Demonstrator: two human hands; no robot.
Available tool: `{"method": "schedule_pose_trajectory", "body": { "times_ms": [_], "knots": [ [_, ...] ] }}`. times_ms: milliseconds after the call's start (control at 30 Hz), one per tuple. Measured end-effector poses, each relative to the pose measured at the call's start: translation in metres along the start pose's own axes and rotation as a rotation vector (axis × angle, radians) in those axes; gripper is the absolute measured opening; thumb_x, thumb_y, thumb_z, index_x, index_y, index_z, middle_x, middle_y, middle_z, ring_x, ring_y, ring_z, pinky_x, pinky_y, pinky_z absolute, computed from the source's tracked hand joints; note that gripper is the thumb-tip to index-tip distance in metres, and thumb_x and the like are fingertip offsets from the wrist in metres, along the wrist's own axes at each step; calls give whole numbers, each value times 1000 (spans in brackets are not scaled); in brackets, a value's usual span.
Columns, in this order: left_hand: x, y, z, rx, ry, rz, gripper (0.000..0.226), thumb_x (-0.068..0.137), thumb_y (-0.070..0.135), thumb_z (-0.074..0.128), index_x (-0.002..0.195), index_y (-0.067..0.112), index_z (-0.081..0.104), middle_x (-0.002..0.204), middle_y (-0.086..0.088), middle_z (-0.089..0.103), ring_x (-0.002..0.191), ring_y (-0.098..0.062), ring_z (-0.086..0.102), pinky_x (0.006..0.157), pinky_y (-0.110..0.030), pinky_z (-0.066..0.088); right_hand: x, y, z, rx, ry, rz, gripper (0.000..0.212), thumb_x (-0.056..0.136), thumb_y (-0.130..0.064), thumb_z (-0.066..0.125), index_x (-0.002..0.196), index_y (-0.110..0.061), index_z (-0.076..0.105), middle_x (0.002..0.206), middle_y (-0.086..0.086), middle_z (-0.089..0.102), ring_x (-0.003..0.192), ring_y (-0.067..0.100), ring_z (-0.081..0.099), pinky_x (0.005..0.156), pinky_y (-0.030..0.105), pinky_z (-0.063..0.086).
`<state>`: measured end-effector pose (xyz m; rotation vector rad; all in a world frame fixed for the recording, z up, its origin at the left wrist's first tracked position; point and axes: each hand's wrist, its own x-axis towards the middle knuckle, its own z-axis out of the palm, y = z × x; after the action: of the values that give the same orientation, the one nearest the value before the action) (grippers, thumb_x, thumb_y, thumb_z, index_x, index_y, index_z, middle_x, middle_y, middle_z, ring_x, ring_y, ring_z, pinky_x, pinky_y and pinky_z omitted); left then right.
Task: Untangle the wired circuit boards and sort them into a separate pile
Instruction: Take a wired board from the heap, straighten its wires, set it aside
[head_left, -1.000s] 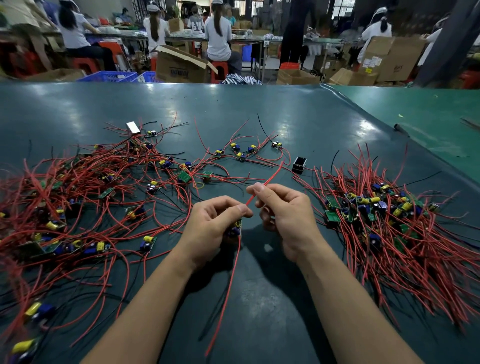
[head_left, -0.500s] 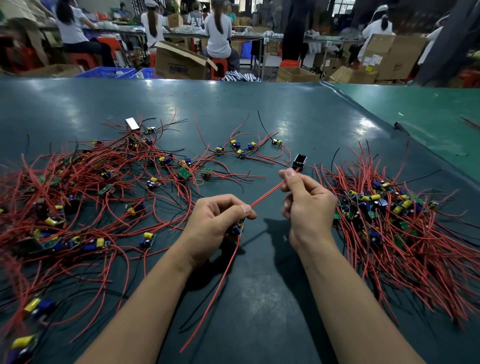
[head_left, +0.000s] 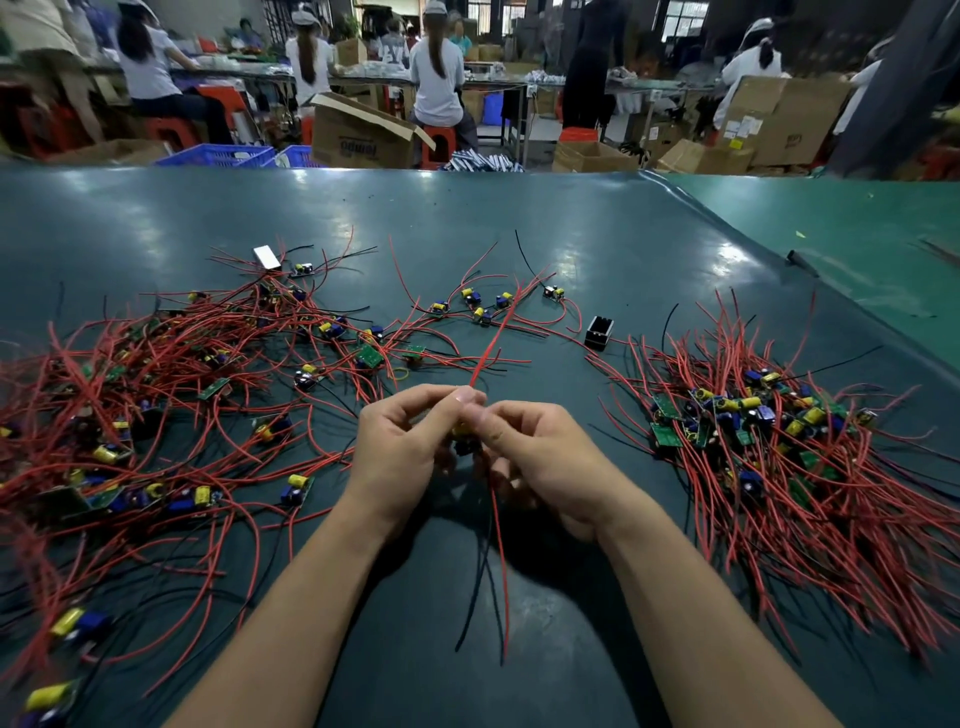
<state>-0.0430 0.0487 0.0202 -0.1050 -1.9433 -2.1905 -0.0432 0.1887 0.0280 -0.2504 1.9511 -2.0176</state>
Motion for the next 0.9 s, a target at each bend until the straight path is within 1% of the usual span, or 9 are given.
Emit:
{"method": "schedule_pose_trajectory", "body": {
  "times_ms": [100,167,267,433,533,633,733,800,900],
  "knots": [
    [0,-1,0,-12,-23,-39,11,89,8,65,88,6,76,79,-6,74,70,-15,66,73,-35,52,-3,-4,-5,-7,13,-8,23,92,-30,64,72,-20,69,62,4,64,39,7,50,32,15,33],
    [2,-2,0,-48,-21,-50,14,92,12,62,95,10,76,75,0,70,57,-10,56,59,-27,48,-3,-8,-4,53,83,-39,22,94,-23,62,75,-13,68,62,7,66,40,8,53,34,16,37],
    [6,-3,-2,-124,50,-54,16,95,11,57,97,12,73,71,3,62,44,-7,38,41,-17,29,-2,-16,-6,210,265,-143,19,96,-17,59,80,-9,65,66,10,69,43,12,58,37,17,42],
    [12,-1,-11,-256,154,-95,28,99,24,49,91,11,72,64,2,59,44,-8,39,42,-19,27,-3,-26,-19,413,513,-366,11,103,-15,46,94,-11,49,76,13,74,51,19,66,39,21,47],
    [11,0,-10,-241,36,-158,40,95,43,50,94,9,71,69,-2,65,46,-11,45,43,-20,30,-4,-26,-21,388,550,-420,9,103,-16,48,97,-10,49,78,14,74,55,22,68,42,23,50],
    [5,-1,-5,-113,-142,-167,58,73,64,59,89,11,76,73,-6,69,49,-11,50,42,-19,34,-3,-22,-15,319,523,-415,9,103,-17,49,94,-13,50,78,11,74,56,21,68,43,24,50],
    [4,-1,-7,-188,-187,-153,72,59,79,68,86,13,78,69,-7,69,48,-12,52,44,-19,36,-2,-20,-15,262,529,-418,9,102,-17,50,94,-13,51,79,9,75,59,20,69,44,24,51],
    [4,-1,-8,-204,-160,-116,65,64,72,72,89,12,75,69,-7,69,46,-12,51,42,-18,37,-2,-19,-17,265,547,-425,6,101,-15,52,95,-13,53,78,8,75,62,20,70,47,25,52],
    [5,-3,-4,-161,-21,-104,32,88,41,63,81,11,73,66,-7,68,41,-10,49,40,-17,36,-1,-17,-17,260,515,-402,2,96,-10,59,98,-9,58,78,8,75,67,21,71,51,26,55]
  ]
}}
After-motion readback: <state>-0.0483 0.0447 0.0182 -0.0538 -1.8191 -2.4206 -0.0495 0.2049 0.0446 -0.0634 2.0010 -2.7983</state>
